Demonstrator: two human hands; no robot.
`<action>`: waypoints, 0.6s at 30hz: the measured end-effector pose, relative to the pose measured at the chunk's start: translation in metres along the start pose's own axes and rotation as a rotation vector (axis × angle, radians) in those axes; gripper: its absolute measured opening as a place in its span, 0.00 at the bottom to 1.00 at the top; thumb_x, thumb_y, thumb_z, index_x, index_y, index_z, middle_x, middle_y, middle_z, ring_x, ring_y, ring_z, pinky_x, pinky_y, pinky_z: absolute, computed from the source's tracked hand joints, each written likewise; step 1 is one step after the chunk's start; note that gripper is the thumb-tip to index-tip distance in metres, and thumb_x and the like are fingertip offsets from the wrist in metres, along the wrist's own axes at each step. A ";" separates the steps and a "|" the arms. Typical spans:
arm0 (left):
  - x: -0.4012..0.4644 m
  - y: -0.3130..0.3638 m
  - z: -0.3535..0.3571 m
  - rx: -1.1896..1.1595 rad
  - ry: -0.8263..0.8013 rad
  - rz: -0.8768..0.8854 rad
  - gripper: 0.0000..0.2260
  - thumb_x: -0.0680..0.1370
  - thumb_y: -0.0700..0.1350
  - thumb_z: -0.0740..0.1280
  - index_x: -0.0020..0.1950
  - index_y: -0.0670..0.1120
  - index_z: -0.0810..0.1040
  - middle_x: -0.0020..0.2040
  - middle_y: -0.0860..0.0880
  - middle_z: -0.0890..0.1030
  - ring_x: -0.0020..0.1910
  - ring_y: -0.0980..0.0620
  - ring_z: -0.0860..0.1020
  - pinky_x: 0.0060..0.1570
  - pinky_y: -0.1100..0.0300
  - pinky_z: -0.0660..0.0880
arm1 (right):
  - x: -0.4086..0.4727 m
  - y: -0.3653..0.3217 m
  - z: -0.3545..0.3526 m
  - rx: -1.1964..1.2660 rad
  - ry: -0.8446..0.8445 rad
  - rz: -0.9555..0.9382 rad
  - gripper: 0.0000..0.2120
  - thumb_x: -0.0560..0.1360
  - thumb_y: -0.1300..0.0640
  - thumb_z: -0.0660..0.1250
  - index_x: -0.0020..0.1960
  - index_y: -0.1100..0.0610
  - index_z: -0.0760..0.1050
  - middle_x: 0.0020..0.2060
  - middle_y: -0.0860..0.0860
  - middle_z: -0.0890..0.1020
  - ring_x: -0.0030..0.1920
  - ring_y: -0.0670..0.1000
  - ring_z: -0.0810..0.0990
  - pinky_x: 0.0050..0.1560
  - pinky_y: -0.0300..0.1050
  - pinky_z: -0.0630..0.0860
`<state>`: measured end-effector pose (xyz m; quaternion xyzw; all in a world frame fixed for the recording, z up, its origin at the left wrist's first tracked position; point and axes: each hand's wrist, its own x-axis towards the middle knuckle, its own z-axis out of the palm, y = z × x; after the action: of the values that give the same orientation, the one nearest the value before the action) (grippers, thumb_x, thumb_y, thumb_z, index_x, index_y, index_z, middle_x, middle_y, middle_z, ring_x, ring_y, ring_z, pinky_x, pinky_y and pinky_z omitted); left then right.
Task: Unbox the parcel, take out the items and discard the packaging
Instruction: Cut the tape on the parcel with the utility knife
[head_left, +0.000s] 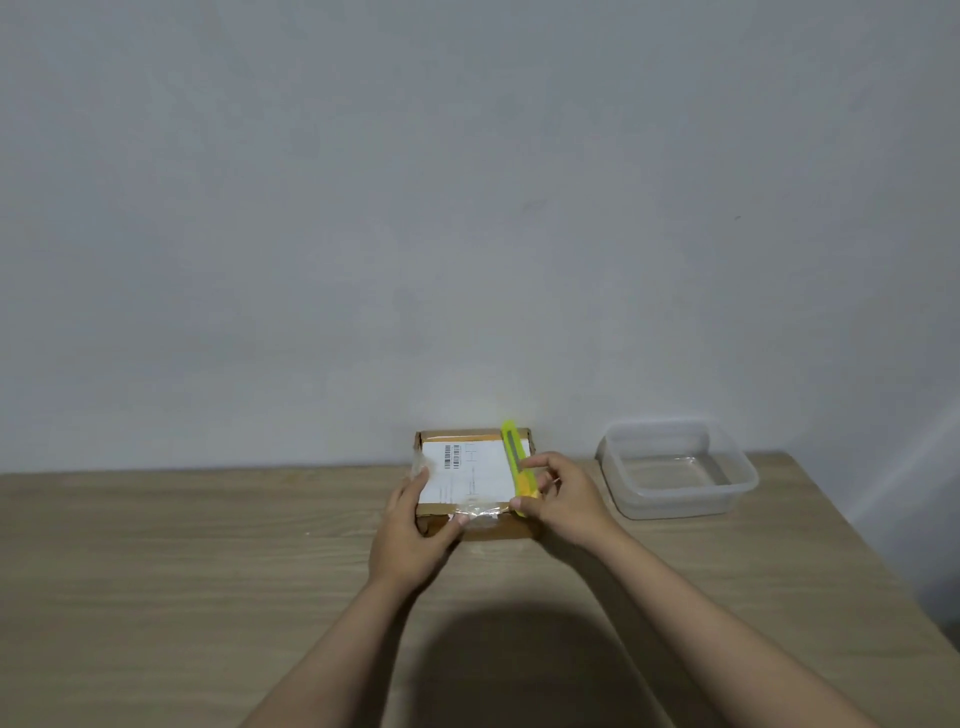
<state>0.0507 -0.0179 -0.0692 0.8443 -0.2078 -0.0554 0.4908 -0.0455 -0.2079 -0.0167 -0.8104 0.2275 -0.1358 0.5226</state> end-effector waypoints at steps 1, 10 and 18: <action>0.000 0.001 -0.001 0.014 -0.004 0.006 0.37 0.64 0.61 0.73 0.70 0.52 0.67 0.64 0.52 0.70 0.61 0.56 0.71 0.56 0.62 0.69 | 0.004 0.004 0.003 -0.088 -0.001 0.001 0.20 0.64 0.60 0.78 0.52 0.51 0.75 0.34 0.47 0.70 0.32 0.45 0.71 0.36 0.37 0.69; 0.023 0.008 -0.015 0.011 -0.227 -0.033 0.49 0.62 0.56 0.76 0.76 0.56 0.51 0.67 0.56 0.62 0.67 0.58 0.64 0.67 0.59 0.64 | 0.014 0.008 0.015 -0.196 -0.168 0.067 0.32 0.73 0.56 0.65 0.71 0.35 0.58 0.73 0.58 0.54 0.76 0.54 0.48 0.74 0.47 0.54; 0.022 0.026 -0.013 -0.305 -0.324 -0.127 0.44 0.68 0.32 0.74 0.76 0.44 0.51 0.66 0.52 0.68 0.50 0.61 0.74 0.38 0.76 0.72 | 0.019 0.019 0.030 -0.096 -0.155 0.042 0.27 0.74 0.42 0.61 0.66 0.24 0.54 0.76 0.51 0.58 0.77 0.50 0.48 0.73 0.47 0.54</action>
<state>0.0665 -0.0274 -0.0378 0.7519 -0.2196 -0.2520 0.5683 -0.0196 -0.2010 -0.0467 -0.8377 0.2098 -0.0507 0.5017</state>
